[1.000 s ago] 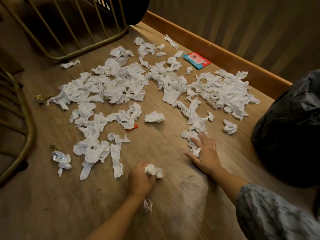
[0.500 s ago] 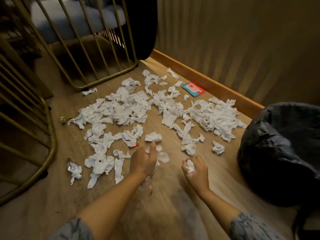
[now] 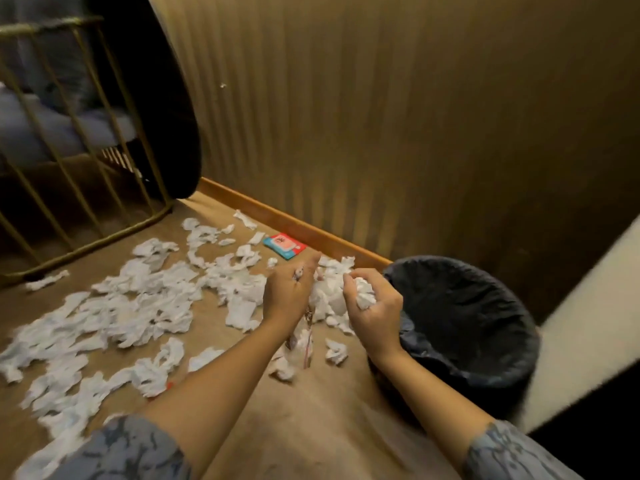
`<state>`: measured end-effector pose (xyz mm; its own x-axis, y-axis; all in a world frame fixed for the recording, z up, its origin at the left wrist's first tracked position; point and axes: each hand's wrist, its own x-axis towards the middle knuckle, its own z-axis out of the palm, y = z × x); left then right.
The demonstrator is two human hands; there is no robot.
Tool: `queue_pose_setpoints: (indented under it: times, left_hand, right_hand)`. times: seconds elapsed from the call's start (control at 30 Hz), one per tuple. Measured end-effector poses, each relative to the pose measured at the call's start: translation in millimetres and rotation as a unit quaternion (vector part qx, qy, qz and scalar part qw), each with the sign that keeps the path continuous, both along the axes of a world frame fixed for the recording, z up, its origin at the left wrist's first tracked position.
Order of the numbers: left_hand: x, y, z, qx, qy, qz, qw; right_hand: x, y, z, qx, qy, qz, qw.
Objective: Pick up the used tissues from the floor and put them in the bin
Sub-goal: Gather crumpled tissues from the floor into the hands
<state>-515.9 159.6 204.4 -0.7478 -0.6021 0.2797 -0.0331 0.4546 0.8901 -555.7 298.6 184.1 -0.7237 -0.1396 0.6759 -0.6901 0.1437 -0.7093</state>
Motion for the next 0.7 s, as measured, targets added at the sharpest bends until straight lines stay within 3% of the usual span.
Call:
queue_pose_setpoints:
  times: [0.2,0.3,0.4,0.5,0.6,0.7]
  left_hand:
    - [-53,90,21,0.217,0.062,0.034,0.974]
    - [-72,122,25,0.263,0.101,0.033,0.959]
    - [-91,142,14,0.228,0.095,0.016,0.969]
    - [-97,150,1,0.106,0.113,-0.042,0.987]
    - [-99,146,-11,0.006,0.055,-0.174,0.983]
    - [-97,133,-16,-0.074,-0.070,-0.310,0.945]
  right_hand:
    - [-29,63,16,-0.064,-0.069,-0.124,0.988]
    - [-40,86,22,-0.087,-0.121,-0.187,0.971]
    - [-49,104,27,-0.123,-0.199,-0.211,0.949]
    - [-54,120,31,-0.182,-0.286,-0.214,0.916]
    - [-56,132,31,-0.111,-0.341,-0.211,0.909]
    - [-58,140,22,-0.034,-0.391,-0.234,0.889]
